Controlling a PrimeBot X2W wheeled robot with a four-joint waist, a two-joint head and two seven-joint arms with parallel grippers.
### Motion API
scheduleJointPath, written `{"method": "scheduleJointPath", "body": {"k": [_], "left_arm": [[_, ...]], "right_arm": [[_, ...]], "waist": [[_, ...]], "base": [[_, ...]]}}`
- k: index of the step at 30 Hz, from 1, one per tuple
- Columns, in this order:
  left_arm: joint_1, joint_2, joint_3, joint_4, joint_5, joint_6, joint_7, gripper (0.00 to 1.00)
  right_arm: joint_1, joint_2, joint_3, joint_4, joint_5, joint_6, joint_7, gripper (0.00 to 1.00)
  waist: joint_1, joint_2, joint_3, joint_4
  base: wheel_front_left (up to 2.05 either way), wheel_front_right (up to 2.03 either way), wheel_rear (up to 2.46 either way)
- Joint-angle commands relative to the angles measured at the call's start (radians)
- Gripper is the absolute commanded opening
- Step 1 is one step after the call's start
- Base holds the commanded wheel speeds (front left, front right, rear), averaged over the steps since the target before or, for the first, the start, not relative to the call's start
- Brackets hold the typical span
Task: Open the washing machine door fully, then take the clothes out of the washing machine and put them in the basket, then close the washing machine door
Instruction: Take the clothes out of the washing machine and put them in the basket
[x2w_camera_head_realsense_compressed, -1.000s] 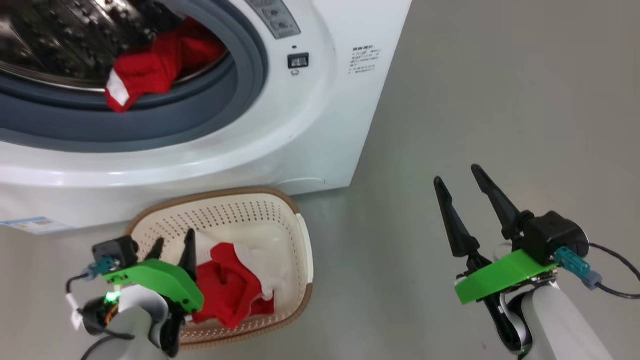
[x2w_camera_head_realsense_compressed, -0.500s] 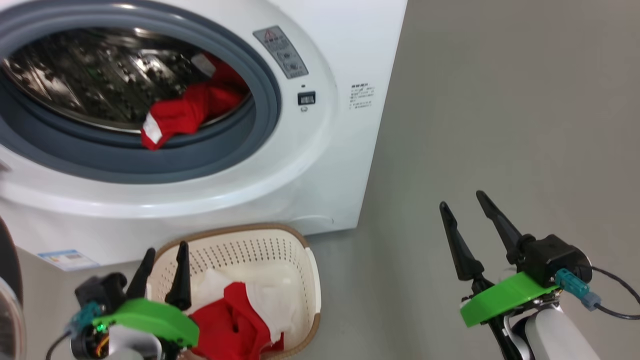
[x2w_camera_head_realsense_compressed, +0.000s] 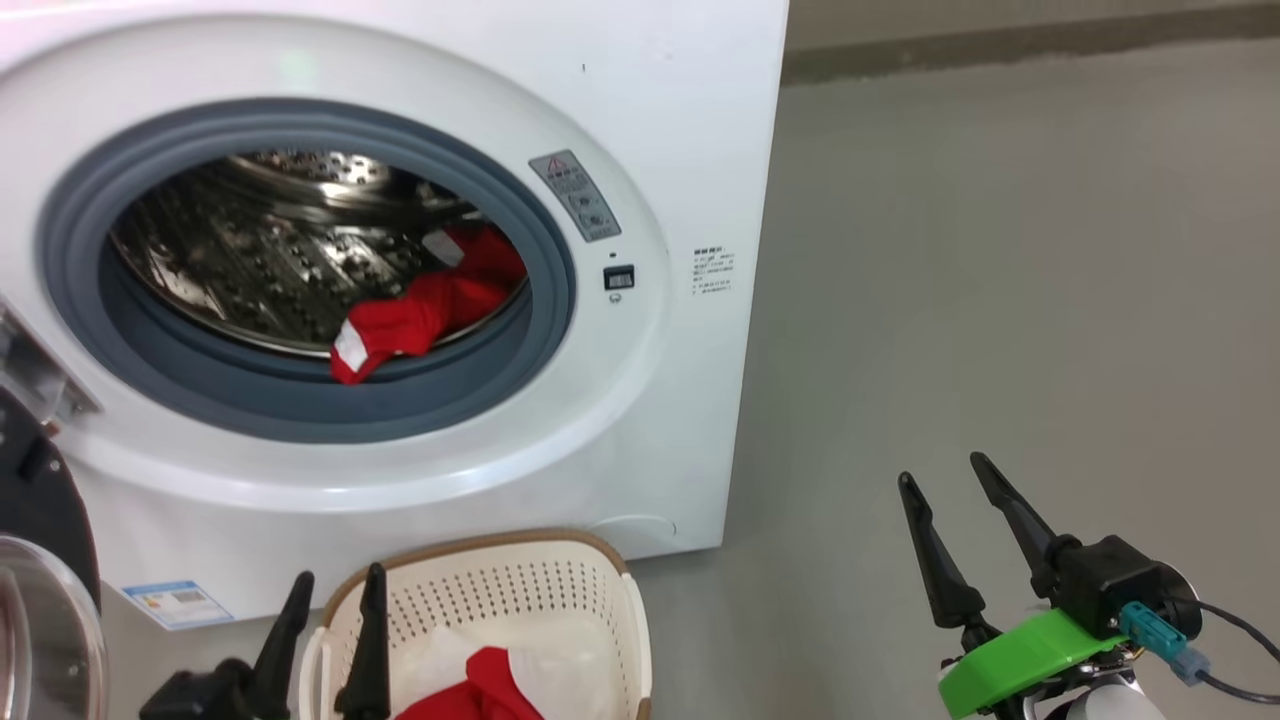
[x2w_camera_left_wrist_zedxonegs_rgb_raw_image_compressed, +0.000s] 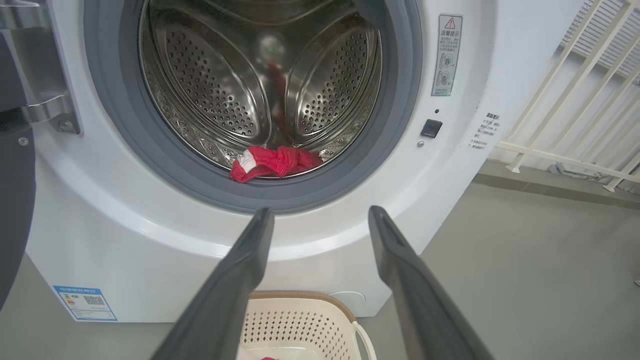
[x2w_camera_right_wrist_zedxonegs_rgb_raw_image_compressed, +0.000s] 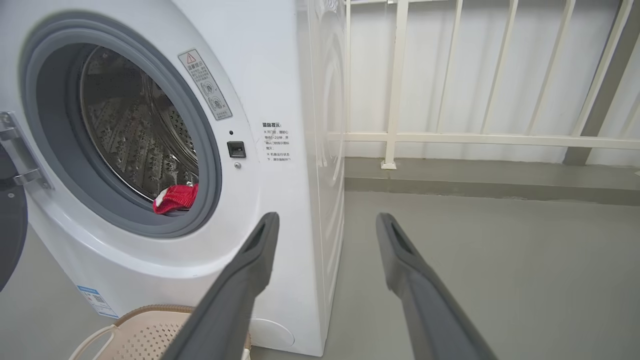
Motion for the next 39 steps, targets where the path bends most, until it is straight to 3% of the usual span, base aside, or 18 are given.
{"method": "scheduleJointPath", "body": {"k": [1,12,39], "left_arm": [[0.001,0.012,0.036,-0.046,0.011,0.011,-0.012,1.00],[0.131,0.022,0.061,-0.199,0.044,0.024,-0.012,1.00],[0.206,0.021,0.051,-0.236,0.047,0.063,-0.012,1.00]], "right_arm": [[-0.006,0.001,0.016,-0.033,-0.015,0.006,-0.006,1.00],[0.054,0.000,-0.016,-0.068,-0.036,0.006,-0.006,1.00],[0.078,-0.006,-0.006,-0.058,-0.034,0.006,-0.006,1.00]], "waist": [[0.0000,0.0000,-0.028,-0.001],[0.0000,0.0000,-0.071,0.000],[0.0000,0.0000,-0.104,-0.007]], "base": [[0.00,0.00,0.00],[0.00,0.00,0.00],[0.00,0.00,0.00]]}}
